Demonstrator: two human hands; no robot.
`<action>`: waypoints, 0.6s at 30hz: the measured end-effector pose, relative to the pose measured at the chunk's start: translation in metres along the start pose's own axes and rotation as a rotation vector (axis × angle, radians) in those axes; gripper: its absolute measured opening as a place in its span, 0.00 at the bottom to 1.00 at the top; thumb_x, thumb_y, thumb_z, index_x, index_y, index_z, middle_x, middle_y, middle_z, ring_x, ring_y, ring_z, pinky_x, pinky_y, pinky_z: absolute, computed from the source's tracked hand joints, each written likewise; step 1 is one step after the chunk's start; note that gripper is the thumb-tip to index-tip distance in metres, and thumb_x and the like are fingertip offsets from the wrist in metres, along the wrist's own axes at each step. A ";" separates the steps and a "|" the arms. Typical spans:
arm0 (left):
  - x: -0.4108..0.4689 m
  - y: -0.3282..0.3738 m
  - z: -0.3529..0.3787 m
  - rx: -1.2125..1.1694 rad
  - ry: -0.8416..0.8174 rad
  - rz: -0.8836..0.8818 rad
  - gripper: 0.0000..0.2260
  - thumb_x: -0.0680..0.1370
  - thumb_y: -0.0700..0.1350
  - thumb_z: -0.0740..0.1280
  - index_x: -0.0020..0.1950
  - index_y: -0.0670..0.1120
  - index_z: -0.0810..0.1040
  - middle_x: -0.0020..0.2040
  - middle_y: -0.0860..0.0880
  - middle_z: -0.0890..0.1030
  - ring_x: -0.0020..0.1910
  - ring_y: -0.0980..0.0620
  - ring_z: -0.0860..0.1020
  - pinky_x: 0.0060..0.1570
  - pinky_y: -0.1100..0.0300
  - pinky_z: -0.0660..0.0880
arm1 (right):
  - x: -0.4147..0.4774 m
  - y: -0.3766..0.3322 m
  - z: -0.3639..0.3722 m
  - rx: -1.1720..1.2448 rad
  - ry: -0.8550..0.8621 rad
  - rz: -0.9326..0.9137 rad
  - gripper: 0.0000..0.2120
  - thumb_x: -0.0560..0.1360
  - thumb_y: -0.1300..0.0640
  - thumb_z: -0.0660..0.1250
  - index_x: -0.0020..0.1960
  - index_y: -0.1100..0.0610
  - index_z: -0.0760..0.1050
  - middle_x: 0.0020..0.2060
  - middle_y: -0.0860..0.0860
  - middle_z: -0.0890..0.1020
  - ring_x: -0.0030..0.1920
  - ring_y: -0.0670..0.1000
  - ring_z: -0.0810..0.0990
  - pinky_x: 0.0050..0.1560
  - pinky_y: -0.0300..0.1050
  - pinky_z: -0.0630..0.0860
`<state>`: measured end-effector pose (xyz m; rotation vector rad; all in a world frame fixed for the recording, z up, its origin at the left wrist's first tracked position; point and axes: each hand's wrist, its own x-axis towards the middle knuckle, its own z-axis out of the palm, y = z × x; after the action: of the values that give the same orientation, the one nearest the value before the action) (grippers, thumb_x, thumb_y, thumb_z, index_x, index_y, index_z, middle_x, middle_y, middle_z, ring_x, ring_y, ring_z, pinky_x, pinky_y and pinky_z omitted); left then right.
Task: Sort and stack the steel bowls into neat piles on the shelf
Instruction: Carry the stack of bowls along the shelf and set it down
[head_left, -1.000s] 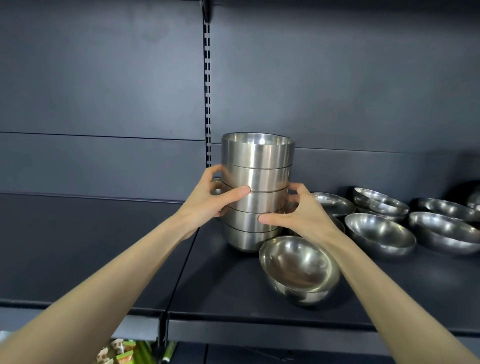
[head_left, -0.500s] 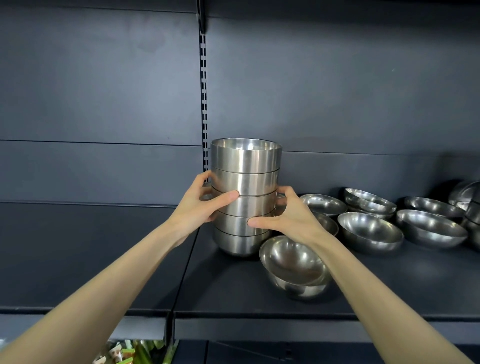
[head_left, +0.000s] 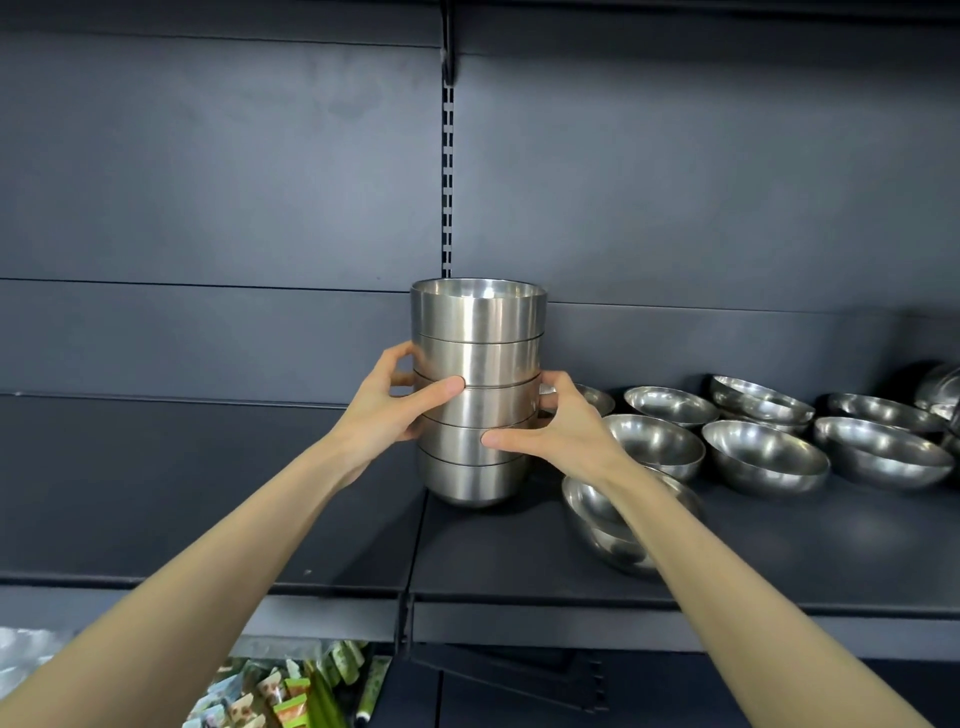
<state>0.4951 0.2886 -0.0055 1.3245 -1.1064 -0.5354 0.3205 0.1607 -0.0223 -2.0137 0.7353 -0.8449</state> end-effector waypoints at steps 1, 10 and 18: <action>0.000 0.000 -0.002 -0.005 -0.003 -0.003 0.30 0.57 0.63 0.74 0.57 0.64 0.70 0.56 0.53 0.78 0.45 0.63 0.80 0.38 0.66 0.79 | 0.001 -0.001 0.002 0.003 0.000 -0.002 0.39 0.58 0.46 0.82 0.62 0.46 0.64 0.48 0.34 0.75 0.45 0.24 0.73 0.38 0.21 0.69; 0.004 0.001 -0.012 0.014 -0.021 -0.019 0.26 0.65 0.59 0.75 0.60 0.64 0.69 0.56 0.55 0.78 0.45 0.64 0.81 0.37 0.66 0.78 | 0.002 -0.006 0.010 0.008 -0.004 -0.001 0.41 0.60 0.47 0.82 0.67 0.49 0.65 0.48 0.36 0.77 0.50 0.34 0.76 0.37 0.22 0.69; 0.003 0.005 -0.012 0.011 -0.039 -0.015 0.31 0.60 0.61 0.75 0.61 0.63 0.69 0.56 0.55 0.78 0.45 0.65 0.80 0.35 0.67 0.77 | 0.002 -0.005 0.010 0.006 0.004 0.013 0.44 0.60 0.46 0.82 0.70 0.48 0.64 0.51 0.36 0.75 0.54 0.37 0.76 0.42 0.30 0.69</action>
<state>0.5054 0.2932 0.0013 1.3379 -1.1335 -0.5696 0.3306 0.1666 -0.0222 -2.0010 0.7459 -0.8426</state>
